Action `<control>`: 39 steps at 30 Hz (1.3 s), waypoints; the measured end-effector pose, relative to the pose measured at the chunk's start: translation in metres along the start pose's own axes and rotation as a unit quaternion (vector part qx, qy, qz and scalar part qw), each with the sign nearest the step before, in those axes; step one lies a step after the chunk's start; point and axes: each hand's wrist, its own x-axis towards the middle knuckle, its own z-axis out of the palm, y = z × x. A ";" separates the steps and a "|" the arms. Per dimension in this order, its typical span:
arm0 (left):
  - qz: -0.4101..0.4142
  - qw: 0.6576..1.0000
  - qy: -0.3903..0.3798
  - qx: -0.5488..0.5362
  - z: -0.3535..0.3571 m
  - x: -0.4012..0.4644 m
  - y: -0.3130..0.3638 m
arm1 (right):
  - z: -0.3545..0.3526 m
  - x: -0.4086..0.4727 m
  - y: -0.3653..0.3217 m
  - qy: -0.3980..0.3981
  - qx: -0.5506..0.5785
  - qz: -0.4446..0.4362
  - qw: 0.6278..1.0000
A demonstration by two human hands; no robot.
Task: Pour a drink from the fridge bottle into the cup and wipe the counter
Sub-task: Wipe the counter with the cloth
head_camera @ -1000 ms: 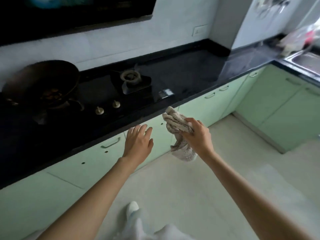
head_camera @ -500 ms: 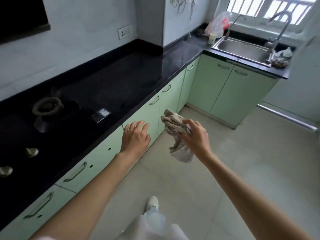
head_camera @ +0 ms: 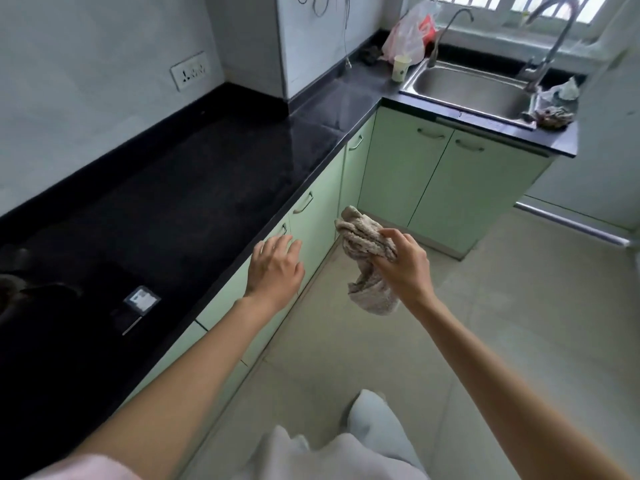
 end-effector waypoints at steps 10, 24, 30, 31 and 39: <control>-0.070 0.996 0.010 0.059 0.061 0.139 0.029 | -0.015 0.179 0.043 -0.092 -0.002 -0.056 0.994; -0.233 0.970 -0.013 0.061 0.116 0.234 0.022 | 0.022 0.362 0.042 -0.199 -0.013 -0.137 0.970; -0.272 0.959 -0.037 0.067 0.143 0.267 -0.019 | 0.061 0.425 0.017 -0.212 -0.021 -0.157 0.964; -0.280 0.957 -0.045 0.067 0.147 0.270 -0.024 | 0.068 0.435 0.010 -0.211 -0.020 -0.158 0.964; -0.334 0.936 -0.101 0.053 0.174 0.291 -0.060 | 0.127 0.501 -0.040 -0.226 -0.028 -0.205 0.952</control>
